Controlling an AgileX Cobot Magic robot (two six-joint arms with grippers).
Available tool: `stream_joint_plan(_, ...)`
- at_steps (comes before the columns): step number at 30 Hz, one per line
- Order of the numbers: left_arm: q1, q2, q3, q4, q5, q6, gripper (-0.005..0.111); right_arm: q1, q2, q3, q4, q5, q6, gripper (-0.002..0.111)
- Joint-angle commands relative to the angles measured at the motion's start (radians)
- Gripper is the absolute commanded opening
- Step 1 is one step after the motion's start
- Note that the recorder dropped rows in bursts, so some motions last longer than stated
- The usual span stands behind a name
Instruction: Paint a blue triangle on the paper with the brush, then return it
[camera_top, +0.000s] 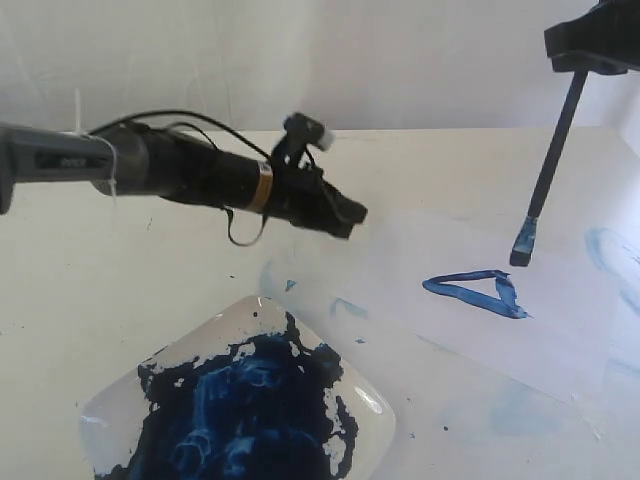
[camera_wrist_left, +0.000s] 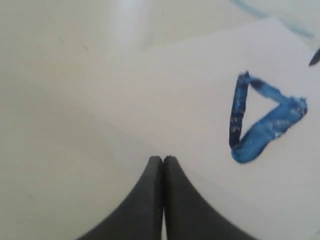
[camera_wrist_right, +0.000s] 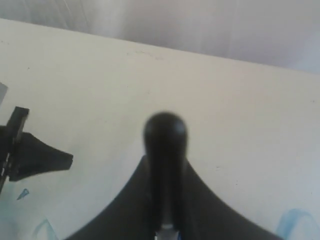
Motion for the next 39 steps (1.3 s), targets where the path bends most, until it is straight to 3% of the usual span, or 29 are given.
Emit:
stream_joint_plan(1, 0.065, -0.139, -0.013, 0.002, -0.017, -0.174, 0.0, -0.008, -0.078, -0.011, 0.013, -0.006, 0.016, 0.0)
stream_joint_plan(4, 0.127, -0.219, -0.013, 0.002, -0.07, -0.386, 0.0, -0.008, -0.119, -0.011, 0.013, 0.005, 0.037, 0.0)
stream_joint_plan(8, 0.217, -0.313, -0.011, 0.002, -0.177, -0.441, 0.0, -0.008, -0.159, -0.011, 0.022, 0.071, 0.04, 0.0)
stream_joint_plan(11, 0.366, -0.414, -0.009, 0.002, -0.358, -0.462, 0.0, -0.006, -0.175, -0.011, 0.072, 0.199, 0.042, 0.0)
stream_joint_plan(12, 0.4, -0.436, -0.007, 0.002, -0.358, -0.462, 0.0, -0.006, -0.175, -0.011, 0.081, 0.225, 0.042, 0.0)
stream_joint_plan(14, 0.498, -0.522, 0.052, 0.002, -0.358, -0.462, 0.0, -0.006, -0.175, -0.011, 0.132, 0.295, 0.059, 0.0)
stream_joint_plan(18, 0.753, -0.793, 0.33, 0.002, -0.358, -0.391, 0.0, -0.006, -0.175, -0.009, 0.325, 0.352, 0.07, 0.0)
stream_joint_plan(20, 0.844, -0.939, 0.487, 0.002, -0.348, -0.363, 0.0, -0.006, -0.175, 0.009, 0.464, 0.369, 0.07, 0.0)
stream_joint_plan(21, 0.856, -1.006, 0.553, 0.002, -0.292, -0.349, 0.0, -0.006, -0.175, 0.021, 0.531, 0.389, 0.07, 0.0)
stream_joint_plan(26, 0.854, -1.333, 0.876, 0.002, 0.006, -0.275, 0.0, -0.006, -0.175, 0.079, 0.668, 0.465, 0.069, 0.0)
stream_joint_plan(29, 0.768, -1.525, 1.043, 0.002, 0.318, -0.255, 0.0, 0.018, -0.175, 0.15, 0.746, 0.444, 0.067, 0.0)
stream_joint_plan(35, 0.571, -1.599, 1.112, 0.002, 0.53, -0.071, 0.0, 0.123, -0.175, 0.244, 0.767, 0.304, 0.059, 0.0)
stream_joint_plan(39, 0.462, -1.599, 1.146, 0.002, 0.606, -0.064, 0.0, 0.204, -0.173, 0.292, 0.769, 0.196, 0.039, 0.0)
